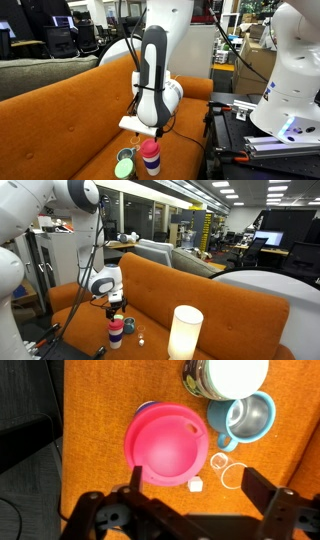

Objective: Cover the blue-white cup with the pink lid

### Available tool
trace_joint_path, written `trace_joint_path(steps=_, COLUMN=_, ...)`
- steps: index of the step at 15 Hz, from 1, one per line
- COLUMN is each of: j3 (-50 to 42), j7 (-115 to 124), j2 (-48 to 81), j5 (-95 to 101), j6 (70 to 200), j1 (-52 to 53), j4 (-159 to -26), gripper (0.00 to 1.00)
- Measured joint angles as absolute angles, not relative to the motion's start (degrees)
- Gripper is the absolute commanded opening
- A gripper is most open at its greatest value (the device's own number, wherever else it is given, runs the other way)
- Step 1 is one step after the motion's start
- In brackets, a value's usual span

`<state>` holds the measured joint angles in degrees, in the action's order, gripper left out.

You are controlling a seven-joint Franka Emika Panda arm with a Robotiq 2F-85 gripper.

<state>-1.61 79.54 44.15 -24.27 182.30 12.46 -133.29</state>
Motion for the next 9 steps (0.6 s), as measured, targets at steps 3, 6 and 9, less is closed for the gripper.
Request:
trace_joint_path(steps=3, j3=-1.6, j7=78.8, j2=42.2, j5=-24.3, j6=182.2, j1=12.2, j4=-135.7, gripper=1.0)
trace_joint_path(steps=6, j3=-1.3, j7=76.8, j2=40.8, j5=-24.3, j6=182.1, j1=11.5, j4=-137.6, gripper=1.0)
trace_joint_path(steps=9, j3=-1.0, j7=76.6, j2=40.7, j5=-24.2, j6=182.1, j1=11.3, j4=-137.7, gripper=1.0)
